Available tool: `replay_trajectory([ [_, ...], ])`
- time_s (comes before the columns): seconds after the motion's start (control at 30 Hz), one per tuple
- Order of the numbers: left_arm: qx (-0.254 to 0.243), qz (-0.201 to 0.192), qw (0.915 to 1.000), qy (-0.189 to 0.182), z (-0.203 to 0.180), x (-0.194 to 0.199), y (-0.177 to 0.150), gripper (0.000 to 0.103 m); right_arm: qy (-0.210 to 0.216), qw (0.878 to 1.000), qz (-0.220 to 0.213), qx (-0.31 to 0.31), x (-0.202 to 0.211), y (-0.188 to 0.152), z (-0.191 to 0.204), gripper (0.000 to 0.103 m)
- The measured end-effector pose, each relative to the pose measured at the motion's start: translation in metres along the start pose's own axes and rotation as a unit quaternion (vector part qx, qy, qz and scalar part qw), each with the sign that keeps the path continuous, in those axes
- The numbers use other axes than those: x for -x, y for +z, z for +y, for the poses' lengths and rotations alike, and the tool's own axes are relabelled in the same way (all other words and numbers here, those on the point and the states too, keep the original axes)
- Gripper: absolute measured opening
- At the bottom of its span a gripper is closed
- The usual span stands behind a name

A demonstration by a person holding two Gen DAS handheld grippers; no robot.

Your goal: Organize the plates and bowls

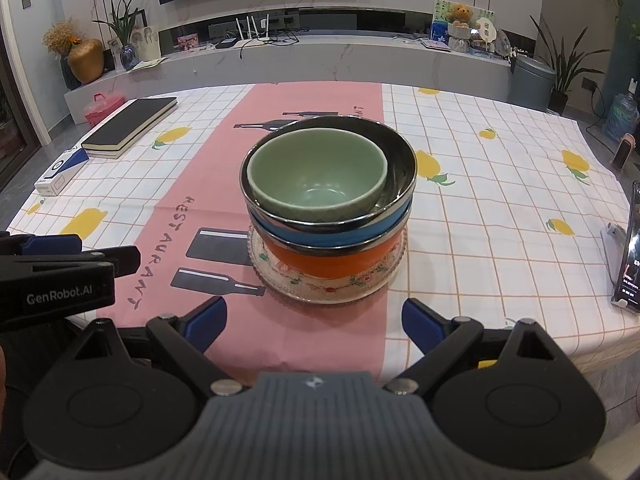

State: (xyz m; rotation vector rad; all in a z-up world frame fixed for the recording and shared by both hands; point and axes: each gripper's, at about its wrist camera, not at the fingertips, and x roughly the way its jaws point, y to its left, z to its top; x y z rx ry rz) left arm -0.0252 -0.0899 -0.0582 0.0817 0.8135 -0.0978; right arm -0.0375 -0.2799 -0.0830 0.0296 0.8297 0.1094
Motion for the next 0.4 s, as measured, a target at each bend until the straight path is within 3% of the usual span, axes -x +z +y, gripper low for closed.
replay_trajectory([
  [0.4,0.004,-0.003,0.9999,-0.01,0.0012,0.0004,0.0006,0.076,-0.003,1.0,0.006,0.0,-0.0029,-0.0009,0.0006,0.093],
])
